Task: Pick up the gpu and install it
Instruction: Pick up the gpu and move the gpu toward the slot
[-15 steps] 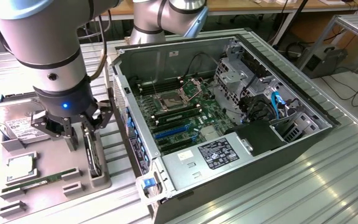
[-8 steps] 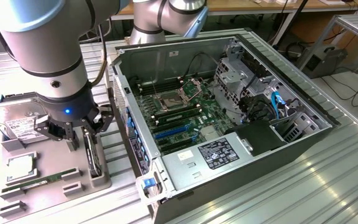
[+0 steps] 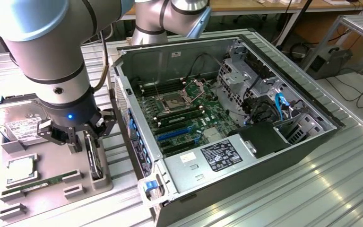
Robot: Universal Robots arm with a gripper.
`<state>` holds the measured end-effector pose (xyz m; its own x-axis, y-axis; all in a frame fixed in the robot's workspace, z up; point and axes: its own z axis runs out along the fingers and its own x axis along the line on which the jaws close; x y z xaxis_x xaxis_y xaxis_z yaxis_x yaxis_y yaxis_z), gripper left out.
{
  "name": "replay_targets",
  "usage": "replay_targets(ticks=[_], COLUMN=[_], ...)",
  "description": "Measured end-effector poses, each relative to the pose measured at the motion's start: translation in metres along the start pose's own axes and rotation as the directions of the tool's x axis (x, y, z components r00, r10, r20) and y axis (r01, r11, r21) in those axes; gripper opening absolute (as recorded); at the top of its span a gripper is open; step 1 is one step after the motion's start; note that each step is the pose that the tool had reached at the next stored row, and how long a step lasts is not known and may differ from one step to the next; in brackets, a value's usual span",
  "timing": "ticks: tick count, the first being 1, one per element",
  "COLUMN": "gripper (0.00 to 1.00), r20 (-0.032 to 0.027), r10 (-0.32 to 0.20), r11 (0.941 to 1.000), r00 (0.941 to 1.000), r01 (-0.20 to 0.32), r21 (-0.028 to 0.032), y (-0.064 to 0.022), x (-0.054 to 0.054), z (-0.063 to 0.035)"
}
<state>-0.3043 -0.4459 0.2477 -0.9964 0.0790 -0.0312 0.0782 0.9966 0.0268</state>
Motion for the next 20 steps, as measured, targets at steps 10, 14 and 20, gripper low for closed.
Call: replay_targets(ticks=[10,14,20], gripper=[0.42,0.34,0.26], r20=[0.0005,0.0005,0.0], r10=[0.0,0.0,-0.013], r11=[1.0,1.0,0.9999], r00=[1.0,1.0,0.9999], r01=[0.0,0.0,0.013], r21=[0.0,0.0,-0.0003], y=[0.0019,0.0019,0.0017], x=[0.0003,0.0003,0.0003], z=[0.0031,0.0031,0.0031])
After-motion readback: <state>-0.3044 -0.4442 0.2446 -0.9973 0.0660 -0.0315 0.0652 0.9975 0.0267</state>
